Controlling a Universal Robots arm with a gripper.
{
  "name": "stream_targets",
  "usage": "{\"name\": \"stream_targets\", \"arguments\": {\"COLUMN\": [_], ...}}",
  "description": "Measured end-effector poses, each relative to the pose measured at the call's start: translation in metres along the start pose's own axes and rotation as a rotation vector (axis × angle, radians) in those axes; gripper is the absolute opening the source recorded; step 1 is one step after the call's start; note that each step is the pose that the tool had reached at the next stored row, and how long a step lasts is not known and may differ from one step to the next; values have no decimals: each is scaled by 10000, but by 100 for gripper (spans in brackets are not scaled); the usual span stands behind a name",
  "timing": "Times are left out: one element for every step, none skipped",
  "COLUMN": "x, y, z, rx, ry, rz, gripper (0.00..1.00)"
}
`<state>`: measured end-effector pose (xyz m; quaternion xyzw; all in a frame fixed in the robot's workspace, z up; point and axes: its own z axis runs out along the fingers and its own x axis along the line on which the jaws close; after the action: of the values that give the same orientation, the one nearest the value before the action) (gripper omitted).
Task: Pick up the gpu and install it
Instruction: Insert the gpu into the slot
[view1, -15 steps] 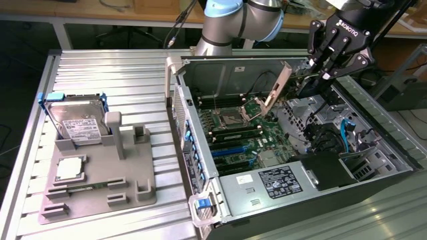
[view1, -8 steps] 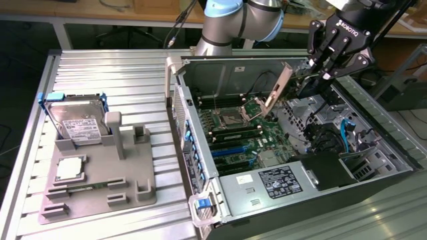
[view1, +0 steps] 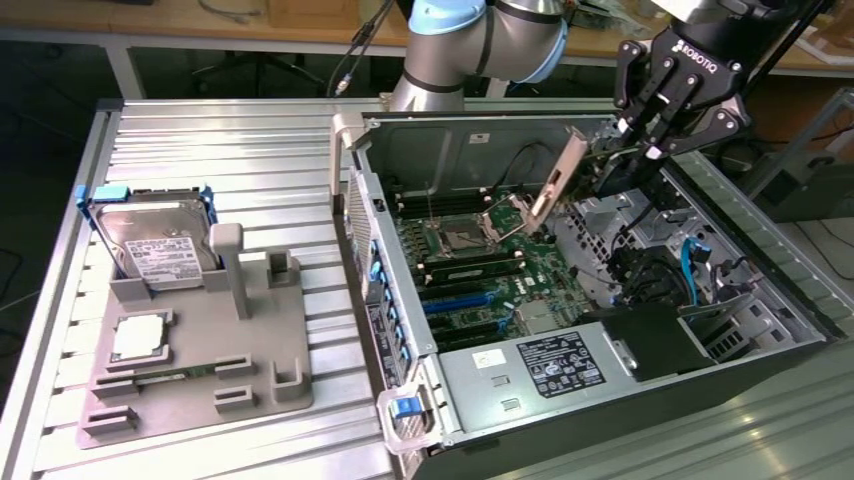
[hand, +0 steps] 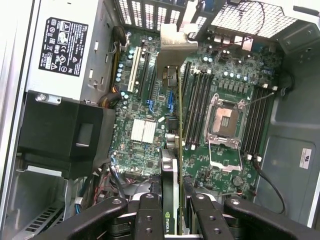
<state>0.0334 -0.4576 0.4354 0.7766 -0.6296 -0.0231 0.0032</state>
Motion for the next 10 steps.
{"name": "stream_targets", "arguments": {"x": [0,0,0,0,0,0,0,0,-1,-1], "y": [0,0,1,1,2,2,2,3,3,3], "z": [0,0,0,0,0,0,0,0,0,0], "rx": [-1,-2,-4,-6,-7,-8,-10,-12,-13,-14], "ry": [2,3,5,6,8,10,11,13,14,16], "rz": [-46,-88,-137,-191,-228,-279,-325,-369,-406,-449], "gripper": [27,27,27,27,27,27,27,27,27,27]}}
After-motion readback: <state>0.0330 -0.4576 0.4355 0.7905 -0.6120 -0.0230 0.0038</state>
